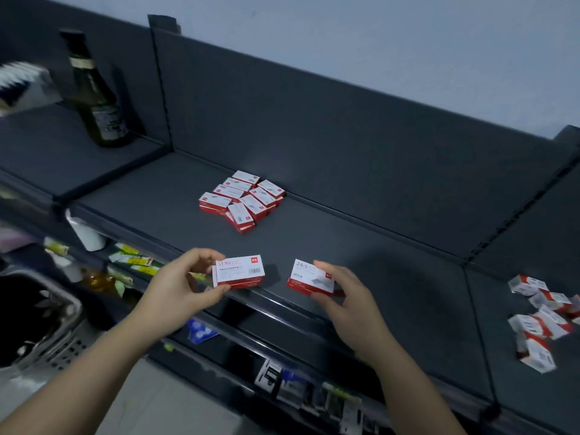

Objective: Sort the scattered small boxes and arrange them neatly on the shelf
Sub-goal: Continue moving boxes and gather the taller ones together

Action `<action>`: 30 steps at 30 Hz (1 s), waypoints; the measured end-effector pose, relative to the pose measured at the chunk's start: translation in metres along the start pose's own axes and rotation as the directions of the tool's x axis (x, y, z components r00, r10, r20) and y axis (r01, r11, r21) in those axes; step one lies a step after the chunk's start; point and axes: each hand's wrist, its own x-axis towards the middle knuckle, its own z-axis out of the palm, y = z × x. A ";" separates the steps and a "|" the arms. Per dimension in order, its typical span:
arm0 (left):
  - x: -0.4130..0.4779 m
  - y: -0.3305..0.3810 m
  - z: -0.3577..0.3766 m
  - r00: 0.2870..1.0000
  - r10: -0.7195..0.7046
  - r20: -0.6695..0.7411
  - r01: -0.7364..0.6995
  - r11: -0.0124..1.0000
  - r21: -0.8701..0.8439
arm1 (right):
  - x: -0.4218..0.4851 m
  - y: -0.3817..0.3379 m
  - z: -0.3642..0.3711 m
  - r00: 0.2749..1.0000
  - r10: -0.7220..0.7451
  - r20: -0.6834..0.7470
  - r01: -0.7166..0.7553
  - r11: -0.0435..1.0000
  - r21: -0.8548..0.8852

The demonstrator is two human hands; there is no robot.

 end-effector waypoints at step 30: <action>0.164 -0.121 -0.077 0.973 -0.032 0.229 -0.016 0.979 0.205 | 0.159 -0.021 0.143 0.983 -0.049 0.178 0.116 0.913 -0.391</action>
